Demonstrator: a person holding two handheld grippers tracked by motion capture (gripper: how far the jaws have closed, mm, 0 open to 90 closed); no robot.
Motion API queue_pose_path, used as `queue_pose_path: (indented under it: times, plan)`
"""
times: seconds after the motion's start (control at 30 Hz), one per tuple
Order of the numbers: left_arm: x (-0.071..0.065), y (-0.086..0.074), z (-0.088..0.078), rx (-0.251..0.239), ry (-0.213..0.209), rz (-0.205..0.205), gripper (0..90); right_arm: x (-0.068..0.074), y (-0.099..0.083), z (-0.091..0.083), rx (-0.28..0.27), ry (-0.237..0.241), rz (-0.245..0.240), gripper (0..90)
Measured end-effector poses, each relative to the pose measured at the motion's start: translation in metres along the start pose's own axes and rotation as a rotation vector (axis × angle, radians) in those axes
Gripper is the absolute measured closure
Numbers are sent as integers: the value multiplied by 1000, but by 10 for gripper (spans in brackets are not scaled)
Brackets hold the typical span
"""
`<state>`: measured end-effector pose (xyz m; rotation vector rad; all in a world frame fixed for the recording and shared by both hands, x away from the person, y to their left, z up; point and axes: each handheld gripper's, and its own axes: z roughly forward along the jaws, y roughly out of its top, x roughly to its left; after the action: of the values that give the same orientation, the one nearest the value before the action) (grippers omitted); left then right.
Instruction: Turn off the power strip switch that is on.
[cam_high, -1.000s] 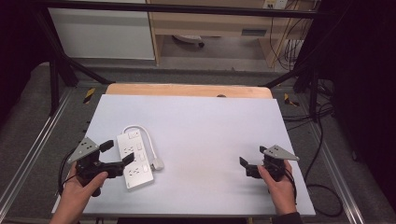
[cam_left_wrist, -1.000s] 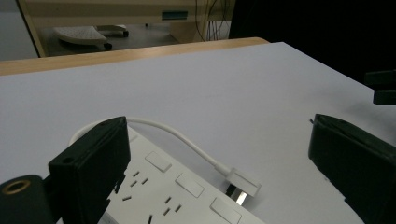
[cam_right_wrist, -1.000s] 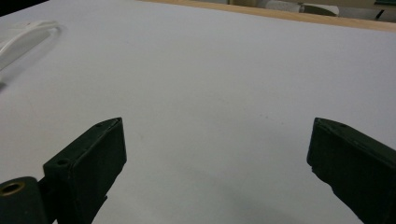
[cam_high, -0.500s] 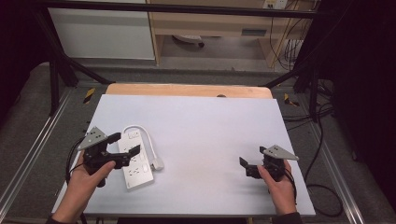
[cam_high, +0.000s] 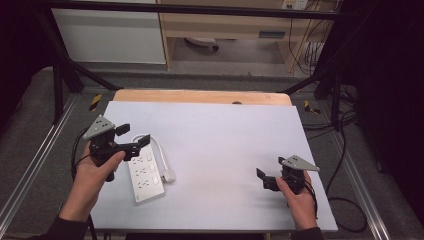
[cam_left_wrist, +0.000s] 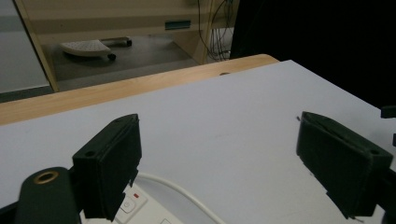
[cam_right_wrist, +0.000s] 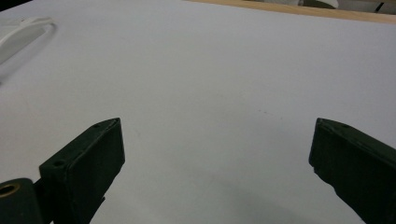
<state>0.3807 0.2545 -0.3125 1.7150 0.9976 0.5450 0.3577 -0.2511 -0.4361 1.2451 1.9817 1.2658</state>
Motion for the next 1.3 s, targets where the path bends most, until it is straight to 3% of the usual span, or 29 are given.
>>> queue_pose_path:
  times: [0.37, 0.7, 1.03, 1.3]
  plan:
    - [15, 11, 10, 3, 39, -5, 170, 2, 1, 1, 1, 5, -13, 36]
    - [13, -1, 22, 35, 49, 17, 252, 3, 1, 2, 4, 13, -23, 39]
    - [7, -14, 36, 75, 38, 49, 434, 4, 2, 3, 5, 21, -36, 47]
    - [8, -20, 40, 90, 24, 48, 583, 6, 2, 4, 10, 25, -42, 46]
